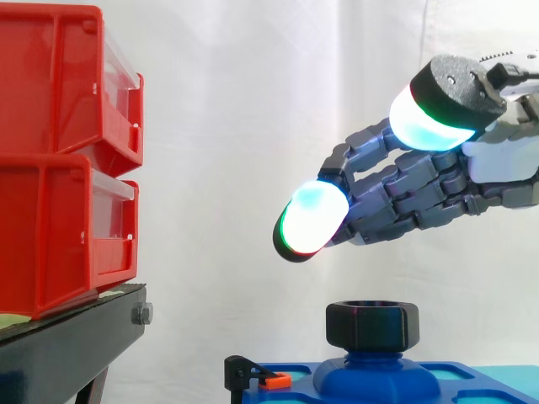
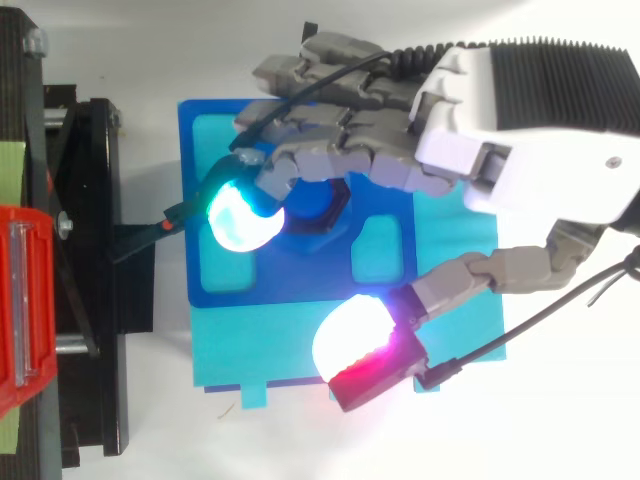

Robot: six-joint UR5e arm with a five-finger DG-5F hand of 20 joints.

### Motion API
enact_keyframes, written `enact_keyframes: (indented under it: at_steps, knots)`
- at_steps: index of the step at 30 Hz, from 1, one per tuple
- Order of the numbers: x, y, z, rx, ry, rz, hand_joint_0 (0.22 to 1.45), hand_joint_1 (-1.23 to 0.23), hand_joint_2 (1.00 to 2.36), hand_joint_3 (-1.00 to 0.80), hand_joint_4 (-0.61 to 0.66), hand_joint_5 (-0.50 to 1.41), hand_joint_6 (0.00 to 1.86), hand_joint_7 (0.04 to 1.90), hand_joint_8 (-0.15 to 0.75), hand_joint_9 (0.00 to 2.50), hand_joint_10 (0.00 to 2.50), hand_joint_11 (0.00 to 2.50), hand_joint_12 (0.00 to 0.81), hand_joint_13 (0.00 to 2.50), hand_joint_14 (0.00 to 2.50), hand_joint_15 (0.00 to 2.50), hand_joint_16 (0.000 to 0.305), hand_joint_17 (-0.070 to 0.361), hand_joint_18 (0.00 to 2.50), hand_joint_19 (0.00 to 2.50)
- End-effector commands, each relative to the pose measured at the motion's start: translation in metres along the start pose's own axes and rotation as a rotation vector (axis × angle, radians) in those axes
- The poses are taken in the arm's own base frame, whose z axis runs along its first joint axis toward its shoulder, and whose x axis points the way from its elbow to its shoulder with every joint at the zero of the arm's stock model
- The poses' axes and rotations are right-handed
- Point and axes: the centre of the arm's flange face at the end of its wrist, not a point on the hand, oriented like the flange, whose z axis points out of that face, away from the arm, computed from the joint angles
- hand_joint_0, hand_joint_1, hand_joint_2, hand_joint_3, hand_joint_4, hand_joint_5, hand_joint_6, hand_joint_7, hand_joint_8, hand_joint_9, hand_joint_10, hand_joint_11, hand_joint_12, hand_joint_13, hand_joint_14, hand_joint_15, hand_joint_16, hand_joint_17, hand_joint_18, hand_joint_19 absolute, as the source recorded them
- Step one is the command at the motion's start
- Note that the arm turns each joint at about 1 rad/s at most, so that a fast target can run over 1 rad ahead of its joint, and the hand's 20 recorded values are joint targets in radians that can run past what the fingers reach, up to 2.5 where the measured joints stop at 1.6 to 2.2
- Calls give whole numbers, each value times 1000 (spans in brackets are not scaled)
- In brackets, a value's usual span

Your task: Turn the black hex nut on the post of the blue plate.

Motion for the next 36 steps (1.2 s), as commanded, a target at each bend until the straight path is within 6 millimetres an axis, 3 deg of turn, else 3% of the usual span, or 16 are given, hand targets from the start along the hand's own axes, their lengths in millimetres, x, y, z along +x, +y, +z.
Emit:
enact_keyframes:
  at_steps: [1, 10, 18, 36]
  knots:
    - [4, -2, 5, -1, 6, -25, 457, -430, 1000, -500, 152, -228, 502, 690, 218, 213, 0, 0, 361, 0, 0, 0, 56, 126, 0, 0]
    - [11, 0, 8, -12, 8, -39, 458, -414, 1000, -500, 155, -227, 502, 731, 223, 205, 0, 0, 364, 0, 0, 0, 56, 126, 0, 0]
    - [31, -12, 29, 14, 56, -51, 458, -408, 1000, -500, 161, -226, 502, 748, 227, 195, 0, 0, 366, 0, 0, 0, 56, 126, 0, 0]
    - [29, -18, 28, 19, 113, -70, 457, -399, 1000, -500, 172, -222, 502, 787, 231, 186, 0, 0, 368, 0, 0, 0, 57, 128, 0, 0]
